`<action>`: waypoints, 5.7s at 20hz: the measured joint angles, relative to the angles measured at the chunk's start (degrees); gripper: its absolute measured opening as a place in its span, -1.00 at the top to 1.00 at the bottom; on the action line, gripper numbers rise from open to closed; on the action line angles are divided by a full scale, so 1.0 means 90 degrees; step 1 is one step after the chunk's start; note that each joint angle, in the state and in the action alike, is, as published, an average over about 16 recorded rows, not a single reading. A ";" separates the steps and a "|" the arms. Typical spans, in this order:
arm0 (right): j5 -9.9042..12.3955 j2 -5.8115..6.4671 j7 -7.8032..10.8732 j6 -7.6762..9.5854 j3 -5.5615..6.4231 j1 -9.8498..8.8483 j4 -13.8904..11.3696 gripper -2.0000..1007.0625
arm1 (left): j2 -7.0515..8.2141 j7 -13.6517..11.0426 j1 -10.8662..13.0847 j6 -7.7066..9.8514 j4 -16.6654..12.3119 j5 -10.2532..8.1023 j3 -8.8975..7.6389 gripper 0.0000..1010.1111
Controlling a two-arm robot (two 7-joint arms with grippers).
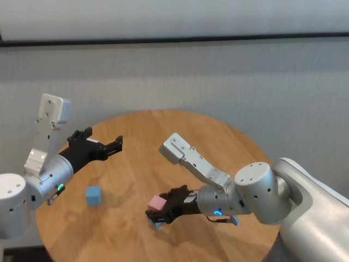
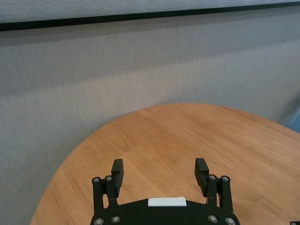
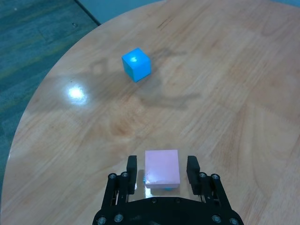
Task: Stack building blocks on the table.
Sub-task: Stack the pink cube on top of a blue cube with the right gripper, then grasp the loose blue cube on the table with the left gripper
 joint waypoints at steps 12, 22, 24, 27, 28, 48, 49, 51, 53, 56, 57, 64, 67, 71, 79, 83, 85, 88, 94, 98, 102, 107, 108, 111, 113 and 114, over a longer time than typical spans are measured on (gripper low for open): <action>0.0043 0.0079 -0.0403 -0.0705 0.0296 -0.0279 -0.0480 -0.87 | 0.0000 0.0000 0.0000 0.0000 0.0000 0.0000 0.0000 -0.98; -0.0185 0.0337 -0.1296 -0.1984 0.0920 -0.0767 -0.0981 -0.99 | 0.0000 0.0000 0.0000 0.0000 0.0000 0.0000 0.0000 -0.98; -0.0278 0.0403 -0.1510 -0.2242 0.1070 -0.0851 -0.0997 -0.99 | 0.0000 0.0000 0.0000 0.0000 0.0000 0.0000 0.0000 -0.98; -0.0414 0.0495 -0.1789 -0.2570 0.1277 -0.0953 -0.0986 -0.99 | 0.0000 0.0000 0.0000 0.0000 0.0000 0.0000 0.0000 -0.98; -0.0455 0.0522 -0.1869 -0.2663 0.1338 -0.0981 -0.0976 -0.99 | 0.0000 0.0000 0.0000 0.0000 0.0000 0.0000 0.0000 -0.98; -0.0609 0.0613 -0.2156 -0.3027 0.1580 -0.1057 -0.0854 -0.99 | -0.0319 0.1457 0.1007 0.1932 -0.1768 0.0282 -0.0084 -0.98; -0.0604 0.0611 -0.2152 -0.3021 0.1578 -0.1056 -0.0857 -0.99 | -0.0362 0.1562 0.1063 0.2073 -0.1871 0.0329 -0.0072 -0.98; -0.0595 0.0608 -0.2145 -0.3010 0.1573 -0.1054 -0.0861 -0.99 | -0.0448 0.1751 0.1150 0.2319 -0.2027 0.0428 -0.0041 -0.98; -0.0587 0.0605 -0.2139 -0.3000 0.1569 -0.1053 -0.0865 -0.99 | -0.0534 0.1916 0.1208 0.2525 -0.2122 0.0527 -0.0006 -0.98; -0.0577 0.0602 -0.2131 -0.2988 0.1564 -0.1051 -0.0870 -0.99 | -0.0660 0.2115 0.1234 0.2755 -0.2137 0.0664 0.0039 -0.98; -0.0574 0.0601 -0.2129 -0.2985 0.1563 -0.1050 -0.0871 -0.99 | -0.0702 0.2176 0.1233 0.2819 -0.2120 0.0707 0.0050 -0.98; -0.0561 0.0597 -0.2120 -0.2969 0.1556 -0.1047 -0.0877 -0.99 | -0.0970 0.2460 0.1157 0.3052 -0.1793 0.0921 0.0046 -0.98; -0.0558 0.0595 -0.2117 -0.2965 0.1554 -0.1045 -0.0879 -0.99 | -0.1038 0.2515 0.1120 0.3106 -0.1654 0.0981 0.0019 -0.98; -0.0555 0.0594 -0.2114 -0.2962 0.1552 -0.1044 -0.0881 -0.99 | -0.1103 0.2559 0.1077 0.3163 -0.1495 0.1051 -0.0019 -0.98; -0.0552 0.0591 -0.2110 -0.2957 0.1548 -0.1043 -0.0884 -0.99 | -0.1197 0.2579 0.0998 0.3194 -0.1223 0.1183 -0.0080 -0.98; -0.0550 0.0590 -0.2110 -0.2955 0.1547 -0.1043 -0.0885 -0.99 | -0.1251 0.2580 0.0945 0.3174 -0.1079 0.1239 -0.0113 -0.98; -0.0549 0.0590 -0.2110 -0.2954 0.1547 -0.1043 -0.0885 -0.99 | -0.1281 0.2583 0.0919 0.3168 -0.1008 0.1264 -0.0135 -0.98; -0.0548 0.0590 -0.2110 -0.2953 0.1547 -0.1043 -0.0885 -0.99 | -0.1328 0.2591 0.0883 0.3167 -0.0912 0.1296 -0.0176 -0.98; -0.0547 0.0590 -0.2110 -0.2953 0.1547 -0.1043 -0.0885 -0.99 | -0.1421 0.2575 0.0800 0.3168 -0.0705 0.1345 -0.0263 -0.98; -0.0547 0.0590 -0.2110 -0.2952 0.1547 -0.1043 -0.0885 -0.99 | -0.1475 0.2540 0.0730 0.3159 -0.0549 0.1372 -0.0314 -0.98; -0.0547 0.0590 -0.2110 -0.2952 0.1547 -0.1043 -0.0885 -0.99 | -0.1519 0.2513 0.0662 0.3145 -0.0405 0.1408 -0.0351 -0.98; -0.0547 0.0590 -0.2110 -0.2952 0.1547 -0.1043 -0.0885 -0.99 | -0.1567 0.2505 0.0592 0.3122 -0.0255 0.1480 -0.0389 -0.98; -0.0547 0.0590 -0.2110 -0.2952 0.1547 -0.1043 -0.0885 -0.99 | -0.1575 0.2499 0.0580 0.3114 -0.0230 0.1497 -0.0395 -0.98; -0.0547 0.0590 -0.2110 -0.2952 0.1547 -0.1043 -0.0885 -0.99 | -0.1593 0.2478 0.0549 0.3089 -0.0165 0.1544 -0.0403 -0.98; -0.0547 0.0590 -0.2110 -0.2952 0.1547 -0.1043 -0.0885 -0.99 | -0.1601 0.2464 0.0534 0.3073 -0.0134 0.1572 -0.0404 -0.98; -0.0547 0.0590 -0.2110 -0.2952 0.1547 -0.1043 -0.0885 -0.99 | -0.1603 0.2457 0.0528 0.3065 -0.0122 0.1585 -0.0403 -0.98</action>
